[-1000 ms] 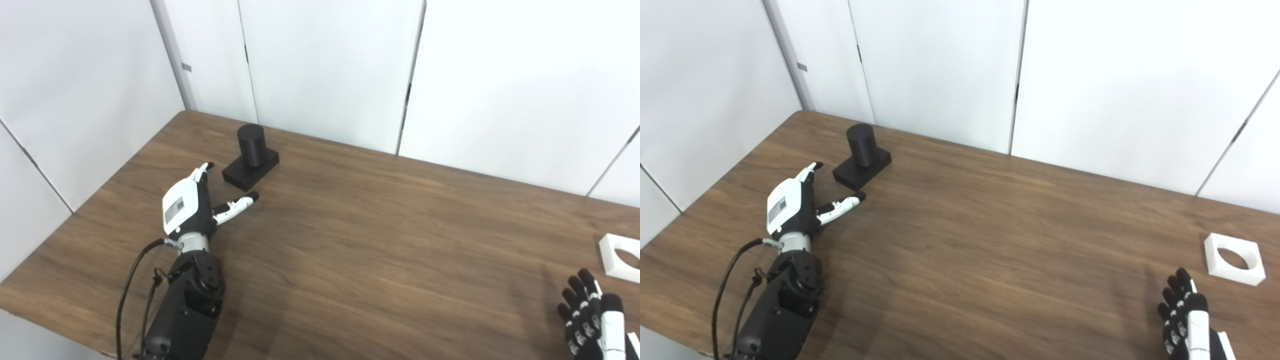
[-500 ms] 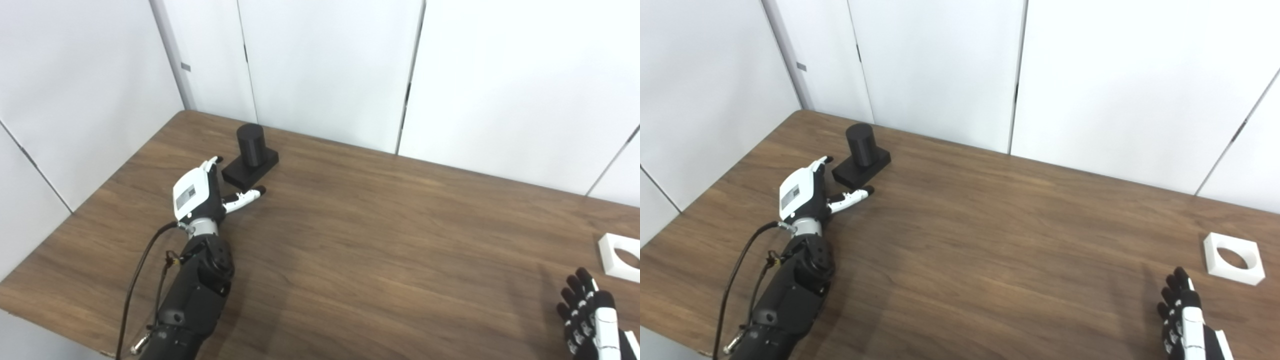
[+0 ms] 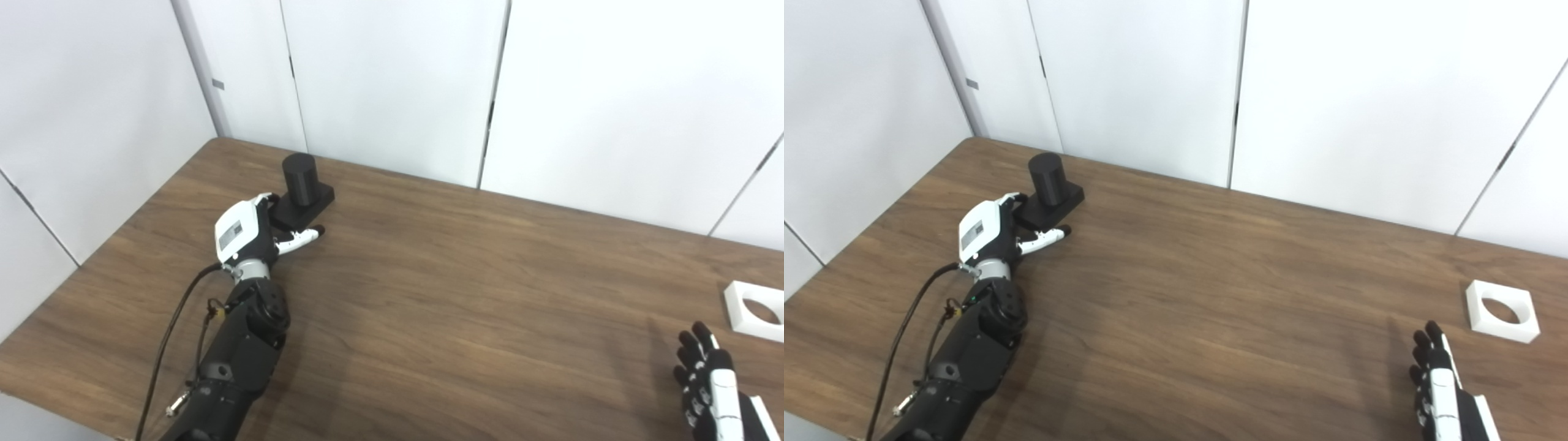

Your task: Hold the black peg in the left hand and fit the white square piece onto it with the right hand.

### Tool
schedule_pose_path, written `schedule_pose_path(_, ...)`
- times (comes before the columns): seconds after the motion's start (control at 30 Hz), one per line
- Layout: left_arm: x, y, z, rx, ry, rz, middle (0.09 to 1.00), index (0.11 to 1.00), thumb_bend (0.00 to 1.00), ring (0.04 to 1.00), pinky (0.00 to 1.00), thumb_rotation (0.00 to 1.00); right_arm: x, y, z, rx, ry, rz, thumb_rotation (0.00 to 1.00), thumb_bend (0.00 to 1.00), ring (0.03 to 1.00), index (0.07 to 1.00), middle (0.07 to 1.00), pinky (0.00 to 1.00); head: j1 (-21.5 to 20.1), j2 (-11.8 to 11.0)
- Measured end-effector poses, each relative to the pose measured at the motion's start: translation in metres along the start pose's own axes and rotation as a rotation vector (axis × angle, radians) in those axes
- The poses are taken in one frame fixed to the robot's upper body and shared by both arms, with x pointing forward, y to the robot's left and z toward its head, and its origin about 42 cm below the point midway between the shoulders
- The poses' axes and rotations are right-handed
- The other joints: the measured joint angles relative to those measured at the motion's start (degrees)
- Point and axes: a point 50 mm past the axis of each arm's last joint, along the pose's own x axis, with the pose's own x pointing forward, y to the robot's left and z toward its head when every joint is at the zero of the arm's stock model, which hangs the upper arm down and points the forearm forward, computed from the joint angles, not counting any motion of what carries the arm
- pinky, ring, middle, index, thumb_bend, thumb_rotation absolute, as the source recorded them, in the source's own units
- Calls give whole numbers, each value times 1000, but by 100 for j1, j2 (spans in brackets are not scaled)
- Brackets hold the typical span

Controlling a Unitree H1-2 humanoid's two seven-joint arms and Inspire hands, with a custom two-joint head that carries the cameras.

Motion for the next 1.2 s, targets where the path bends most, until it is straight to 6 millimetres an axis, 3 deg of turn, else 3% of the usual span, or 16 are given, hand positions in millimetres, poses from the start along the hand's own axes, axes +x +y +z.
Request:
schedule_pose_path(0.17, 7, -3, 0, 26, 1, 26, 819, 680, 883, 864, 875, 364, 0, 0, 0, 0, 0, 0, 1000, 606, 1000, 1000, 991, 1000, -9, -9)
schedule_pose_path(0.33, 10, -6, -1, 30, -3, 51, 784, 564, 854, 841, 875, 256, 0, 0, 0, 3, 0, 2, 1000, 610, 1000, 1000, 988, 1000, -18, -26)
schedule_pose_path(0.43, 12, -7, -3, 29, -8, 77, 758, 496, 594, 831, 872, 105, 0, 0, 0, 2, 0, 2, 1000, 601, 1000, 1000, 989, 1000, -18, -35)
schedule_pose_path(0.5, 13, -8, -5, 27, -13, 91, 748, 485, 544, 830, 864, 76, 0, 0, 0, 2, 0, 2, 1000, 593, 1000, 1000, 989, 1000, -18, -35)
schedule_pose_path(1.2, 12, -11, 0, 23, -44, 105, 724, 480, 523, 798, 815, 48, 0, 0, 0, 9, -1, 4, 1000, 559, 1000, 1000, 986, 1000, -62, 9)
